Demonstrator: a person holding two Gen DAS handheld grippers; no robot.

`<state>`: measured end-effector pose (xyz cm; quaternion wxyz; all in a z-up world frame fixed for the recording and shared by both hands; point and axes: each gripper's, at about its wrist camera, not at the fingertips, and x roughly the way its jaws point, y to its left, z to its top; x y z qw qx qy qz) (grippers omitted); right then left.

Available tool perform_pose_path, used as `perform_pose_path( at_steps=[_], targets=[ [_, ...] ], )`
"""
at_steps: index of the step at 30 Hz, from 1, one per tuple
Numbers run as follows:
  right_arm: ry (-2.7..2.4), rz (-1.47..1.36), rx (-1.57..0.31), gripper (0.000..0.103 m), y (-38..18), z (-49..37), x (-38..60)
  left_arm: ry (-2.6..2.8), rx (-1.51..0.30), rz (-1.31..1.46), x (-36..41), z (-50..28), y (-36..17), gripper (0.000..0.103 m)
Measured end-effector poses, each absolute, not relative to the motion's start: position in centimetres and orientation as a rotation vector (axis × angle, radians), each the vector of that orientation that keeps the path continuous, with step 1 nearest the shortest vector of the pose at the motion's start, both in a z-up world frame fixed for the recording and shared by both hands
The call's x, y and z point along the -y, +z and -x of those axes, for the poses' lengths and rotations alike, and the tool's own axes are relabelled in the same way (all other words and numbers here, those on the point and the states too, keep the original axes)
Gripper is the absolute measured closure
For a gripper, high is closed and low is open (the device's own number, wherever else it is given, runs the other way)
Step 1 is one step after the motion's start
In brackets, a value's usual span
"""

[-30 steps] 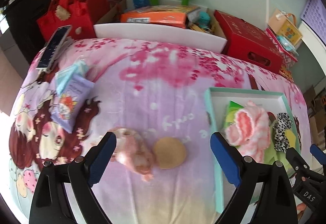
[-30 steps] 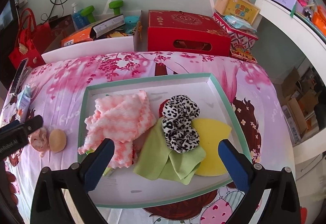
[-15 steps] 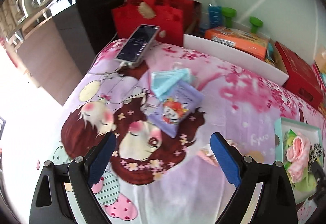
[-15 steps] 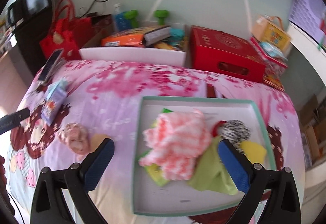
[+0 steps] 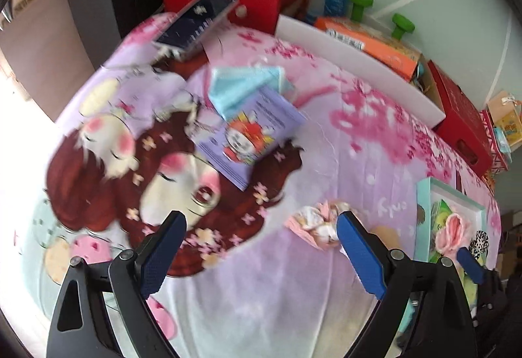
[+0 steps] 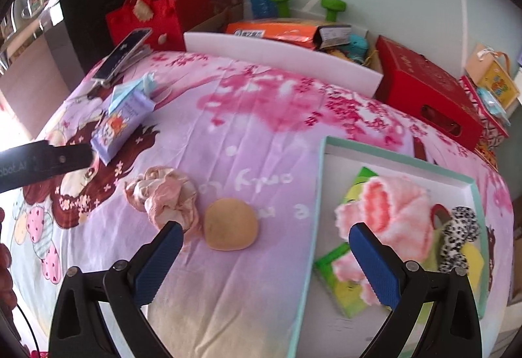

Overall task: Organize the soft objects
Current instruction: 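Move both open tools back to the floral scrunchie and tan sponge puff, then grasp the floral pink scrunchie with the left tool while the right tool grasps the tan sponge puff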

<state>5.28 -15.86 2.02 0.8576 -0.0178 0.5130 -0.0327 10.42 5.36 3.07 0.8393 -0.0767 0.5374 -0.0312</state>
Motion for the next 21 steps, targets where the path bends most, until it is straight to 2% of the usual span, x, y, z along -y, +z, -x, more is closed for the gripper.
perform_pose_path(
  at_steps=[3, 5, 11, 21],
  targets=[
    [-0.052, 0.033, -1.110, 0.002, 0.8, -5.6, 15.5, -0.082, -1.177, 0.168, -4.4, -10.7, 2.0, 0.009],
    [-0.051, 0.038, -1.126, 0.009, 0.2, -5.7, 15.4, -0.094, -1.202, 0.164, -3.8, -10.9, 1.3, 0.009],
    [-0.047, 0.018, -1.156, 0.018, -1.0, -5.9, 15.6, -0.136, -1.250, 0.192, -2.5, -11.2, -0.1, 0.009],
    [-0.030, 0.012, -1.169, 0.022, -2.0, -6.5, 15.2, -0.203, -1.315, 0.230, -0.4, -11.7, -2.0, 0.009]
  ],
)
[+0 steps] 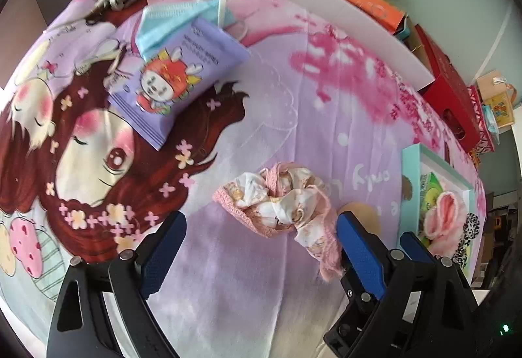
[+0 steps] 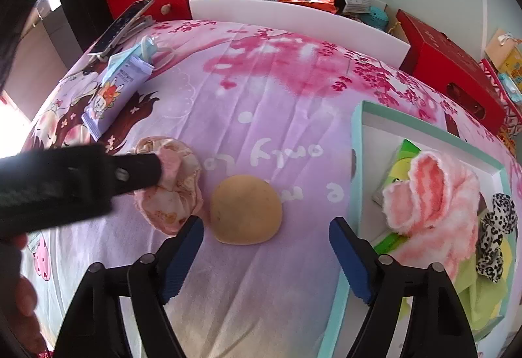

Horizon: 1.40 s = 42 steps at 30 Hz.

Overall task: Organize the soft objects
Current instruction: 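Grasp the floral pink scrunchie with the left tool while the right tool grasps the tan sponge puff, then lift the scrunchie and sponge puff with both tools and carry them over the tray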

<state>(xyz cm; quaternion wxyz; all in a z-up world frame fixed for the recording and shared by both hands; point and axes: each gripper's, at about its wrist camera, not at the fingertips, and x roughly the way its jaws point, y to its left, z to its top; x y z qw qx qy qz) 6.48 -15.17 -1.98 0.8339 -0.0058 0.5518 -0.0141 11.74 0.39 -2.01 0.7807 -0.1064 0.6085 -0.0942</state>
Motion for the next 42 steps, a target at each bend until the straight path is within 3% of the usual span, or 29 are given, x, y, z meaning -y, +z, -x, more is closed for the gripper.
perform_pose_path(
  at_steps=[10, 13, 16, 21, 24, 28, 34, 42],
  targets=[
    [-0.027, 0.003, -1.191, 0.028, -2.7, -6.7, 15.4, -0.171, -1.357, 0.176, 1.1, -12.4, -4.4, 0.010],
    [-0.025, 0.005, -1.197, 0.028, -2.9, -6.8, 15.4, -0.167, -1.350, 0.124, 2.0, -12.5, -4.6, 0.015],
    [-0.022, 0.000, -1.200, 0.028, -3.1, -6.8, 15.4, -0.178, -1.342, 0.100, 2.7, -12.7, -4.7, 0.029],
    [-0.018, -0.003, -1.195, 0.034, -3.3, -6.9, 15.4, -0.207, -1.325, 0.088, 3.5, -12.7, -4.7, 0.067],
    [-0.016, 0.001, -1.197, 0.034, -3.5, -7.0, 15.2, -0.222, -1.316, 0.095, 3.6, -12.8, -4.7, 0.079],
    [-0.014, 0.012, -1.199, 0.037, -3.8, -7.1, 15.0, -0.208, -1.309, 0.109, 3.1, -13.0, -4.6, 0.083],
    [0.001, 0.006, -1.184, 0.051, -3.8, -7.2, 14.9, -0.203, -1.306, 0.116, 2.7, -12.8, -4.7, 0.083],
    [0.000, 0.005, -1.181, 0.052, -3.4, -7.0, 14.8, -0.208, -1.301, 0.124, 2.4, -12.4, -4.4, 0.088]
  ],
)
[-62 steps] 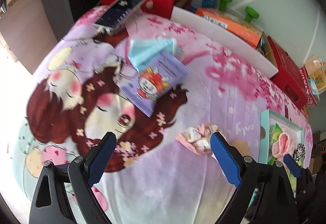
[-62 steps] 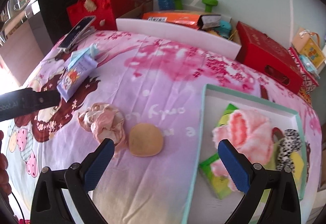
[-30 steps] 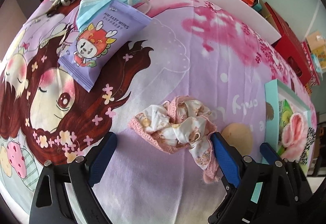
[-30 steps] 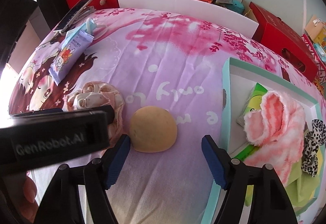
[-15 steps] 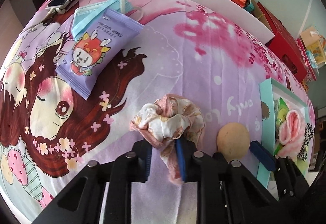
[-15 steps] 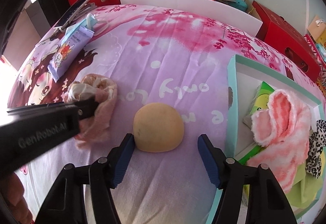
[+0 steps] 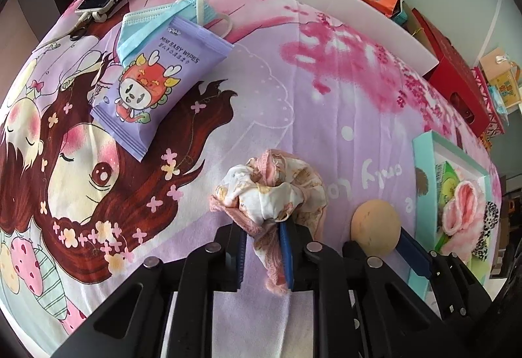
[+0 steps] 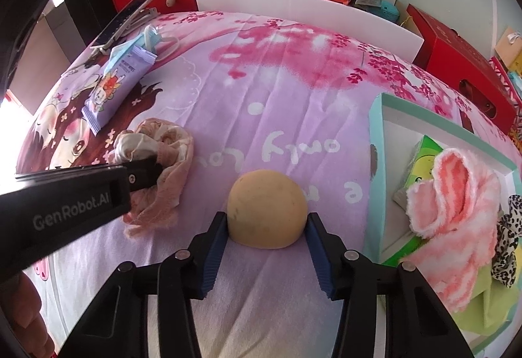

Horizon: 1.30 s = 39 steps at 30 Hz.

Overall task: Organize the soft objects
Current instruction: 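Lift the scrunchie and sponge puff with both tools and carry them over the tray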

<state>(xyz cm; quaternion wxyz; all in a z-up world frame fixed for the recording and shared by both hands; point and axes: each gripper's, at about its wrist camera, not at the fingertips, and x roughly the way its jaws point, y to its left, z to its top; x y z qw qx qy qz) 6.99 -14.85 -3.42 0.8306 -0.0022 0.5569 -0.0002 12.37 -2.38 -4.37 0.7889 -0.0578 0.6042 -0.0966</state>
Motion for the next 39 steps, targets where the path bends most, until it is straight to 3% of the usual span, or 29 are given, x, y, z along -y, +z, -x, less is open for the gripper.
perform_pose_path(
  at_steps=[21, 39],
  targets=[
    [-0.090, -0.026, -1.022, 0.052, 3.7, -4.2, 18.0, -0.298, -1.080, 0.220, 0.1, -9.9, 4.1, 0.091],
    [-0.405, -0.146, -0.981, 0.052, 7.3, 2.9, 29.5, -0.508, -1.015, 0.149, 6.5, -6.6, 8.0, 0.091]
  ],
)
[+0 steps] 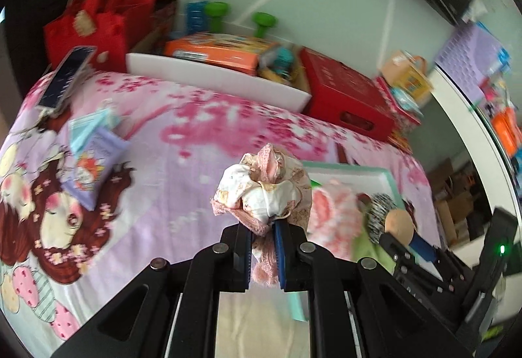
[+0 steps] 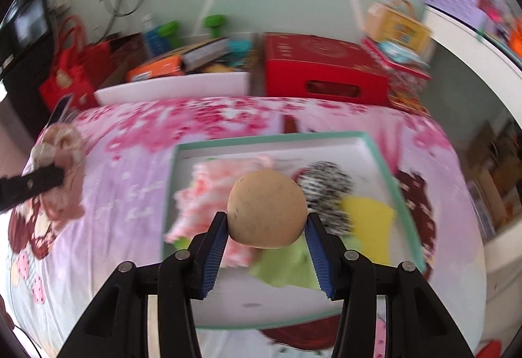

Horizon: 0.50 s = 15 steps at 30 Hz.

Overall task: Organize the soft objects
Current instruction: 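Lift the scrunchie and sponge puff with both tools and carry them over the tray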

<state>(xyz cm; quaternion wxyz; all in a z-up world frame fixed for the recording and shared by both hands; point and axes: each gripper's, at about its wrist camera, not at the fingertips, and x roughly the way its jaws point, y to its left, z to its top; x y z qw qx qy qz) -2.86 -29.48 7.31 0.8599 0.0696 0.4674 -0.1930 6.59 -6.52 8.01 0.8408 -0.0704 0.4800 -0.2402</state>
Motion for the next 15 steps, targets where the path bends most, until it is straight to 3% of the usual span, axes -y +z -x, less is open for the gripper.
perform_pose_path(
  at_steps=[15],
  targets=[
    [-0.484, -0.238, -0.999, 0.052, 6.7, 5.9, 33.9, -0.759, -1.079, -0.079, 17.0, -0.9, 6.7, 0.090]
  ],
)
